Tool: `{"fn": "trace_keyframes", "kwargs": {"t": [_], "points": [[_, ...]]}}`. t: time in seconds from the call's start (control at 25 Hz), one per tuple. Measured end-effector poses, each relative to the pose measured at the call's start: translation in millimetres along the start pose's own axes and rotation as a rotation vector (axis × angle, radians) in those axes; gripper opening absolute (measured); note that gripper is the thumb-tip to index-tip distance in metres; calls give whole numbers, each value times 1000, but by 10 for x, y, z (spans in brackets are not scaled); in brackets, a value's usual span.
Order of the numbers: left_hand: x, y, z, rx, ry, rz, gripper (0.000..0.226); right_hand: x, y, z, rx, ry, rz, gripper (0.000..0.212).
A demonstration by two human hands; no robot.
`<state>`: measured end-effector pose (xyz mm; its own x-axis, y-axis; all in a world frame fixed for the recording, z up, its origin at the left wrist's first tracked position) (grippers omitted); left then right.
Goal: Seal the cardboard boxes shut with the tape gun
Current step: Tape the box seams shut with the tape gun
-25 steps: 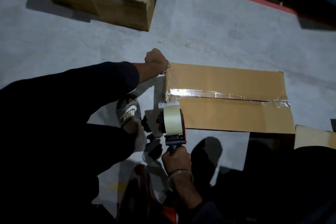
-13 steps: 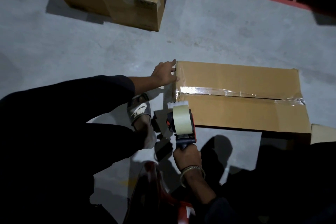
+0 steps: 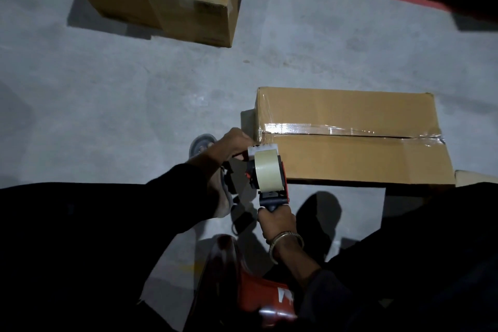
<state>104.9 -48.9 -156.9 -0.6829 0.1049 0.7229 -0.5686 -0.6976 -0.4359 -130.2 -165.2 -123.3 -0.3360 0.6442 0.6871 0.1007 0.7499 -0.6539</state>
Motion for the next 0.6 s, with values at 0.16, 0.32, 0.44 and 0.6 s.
{"fn": "trace_keyframes", "kwargs": {"t": [0.16, 0.32, 0.44, 0.6], "points": [[2, 93, -89, 186, -53, 56, 34, -223, 182, 203, -6, -19, -6, 54], [-55, 76, -4, 331, -5, 151, 46, -68, 5, -39, -2, -51, -15, 44], [-151, -1, 110, 344, -14, 257, 41, -27, -199, -314, 1, -80, 33, 31], [-344, -19, 292, 398, -4, 310, 33, -357, -236, -409, -18, -112, 44, 40]]}}
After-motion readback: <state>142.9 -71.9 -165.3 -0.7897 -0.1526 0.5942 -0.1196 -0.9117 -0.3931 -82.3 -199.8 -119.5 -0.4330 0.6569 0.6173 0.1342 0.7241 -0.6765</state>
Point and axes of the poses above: each hand's wrist, its own x-axis away from the middle knuckle, its own y-axis out of the palm, z = x × y, the point moved 10 cm from there along -x, towards the middle knuckle, and after that the axes turned 10 degrees about z, right-handed, at the moved point
